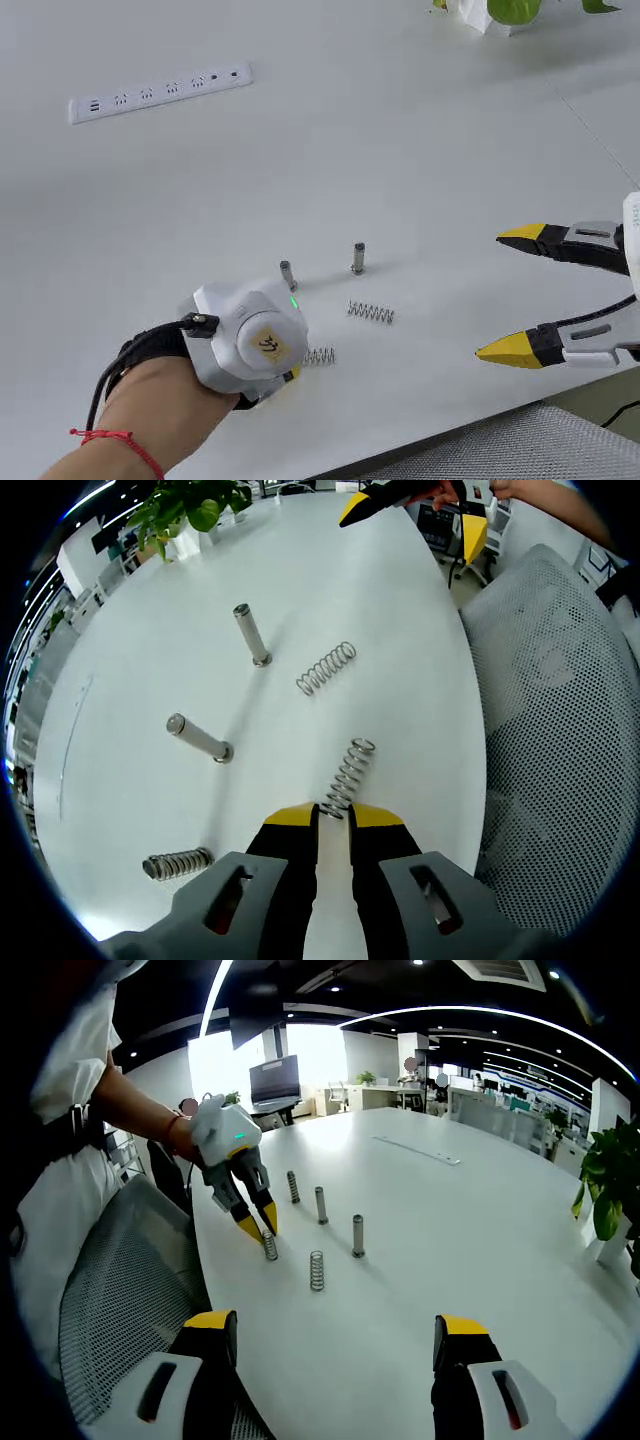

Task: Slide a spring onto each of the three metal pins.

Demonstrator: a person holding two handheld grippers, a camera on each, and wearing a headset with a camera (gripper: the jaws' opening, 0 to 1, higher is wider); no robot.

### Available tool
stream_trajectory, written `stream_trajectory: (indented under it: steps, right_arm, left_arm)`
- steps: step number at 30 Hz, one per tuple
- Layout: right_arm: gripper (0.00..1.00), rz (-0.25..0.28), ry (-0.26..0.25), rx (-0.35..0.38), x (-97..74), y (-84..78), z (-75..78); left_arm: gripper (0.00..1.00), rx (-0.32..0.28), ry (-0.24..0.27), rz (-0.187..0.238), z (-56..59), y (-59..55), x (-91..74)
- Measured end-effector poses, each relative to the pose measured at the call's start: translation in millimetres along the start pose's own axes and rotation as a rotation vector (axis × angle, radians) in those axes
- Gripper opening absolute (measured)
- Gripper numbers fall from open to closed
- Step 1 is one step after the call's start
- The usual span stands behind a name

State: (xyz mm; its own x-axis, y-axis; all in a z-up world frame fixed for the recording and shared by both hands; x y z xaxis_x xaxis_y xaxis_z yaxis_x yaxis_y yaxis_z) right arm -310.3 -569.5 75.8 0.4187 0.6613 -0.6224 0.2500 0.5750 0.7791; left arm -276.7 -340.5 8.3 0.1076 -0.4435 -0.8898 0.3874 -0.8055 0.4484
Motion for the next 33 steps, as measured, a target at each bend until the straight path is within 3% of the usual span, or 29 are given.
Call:
stream_trajectory:
  steps: [21, 24, 33]
  right_arm:
    - [0.78, 0.004, 0.005, -0.002, 3.1, 2.8, -1.9]
    - [0.78, 0.004, 0.003, 0.001, 3.4, 1.4, -2.4]
    - [0.78, 0.004, -0.004, 0.006, 2.3, -0.4, -1.0]
  left_arm:
    - [0.08, -0.027, -0.027, 0.029, 3.4, -1.0, -1.7]
    - [0.08, 0.049, -0.016, 0.01, 3.9, -3.8, 0.4]
    - [0.08, 0.085, -0.023, 0.001, 4.8, -2.0, 0.5]
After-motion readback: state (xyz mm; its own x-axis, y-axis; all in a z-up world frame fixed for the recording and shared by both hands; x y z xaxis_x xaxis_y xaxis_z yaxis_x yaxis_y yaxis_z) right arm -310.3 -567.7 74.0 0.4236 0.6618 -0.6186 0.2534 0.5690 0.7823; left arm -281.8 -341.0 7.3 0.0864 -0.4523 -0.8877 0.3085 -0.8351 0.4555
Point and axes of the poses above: the centre of the closed fingertips' face, and the gripper's own axes: x roughly forward along the fingers, z roughly to its right, y roughly out of its top, the point moved 5 cm from there along -x, roughly backward along the fingers, and after that the axes turned 12 degrees about -x, right-handed, at the moved point
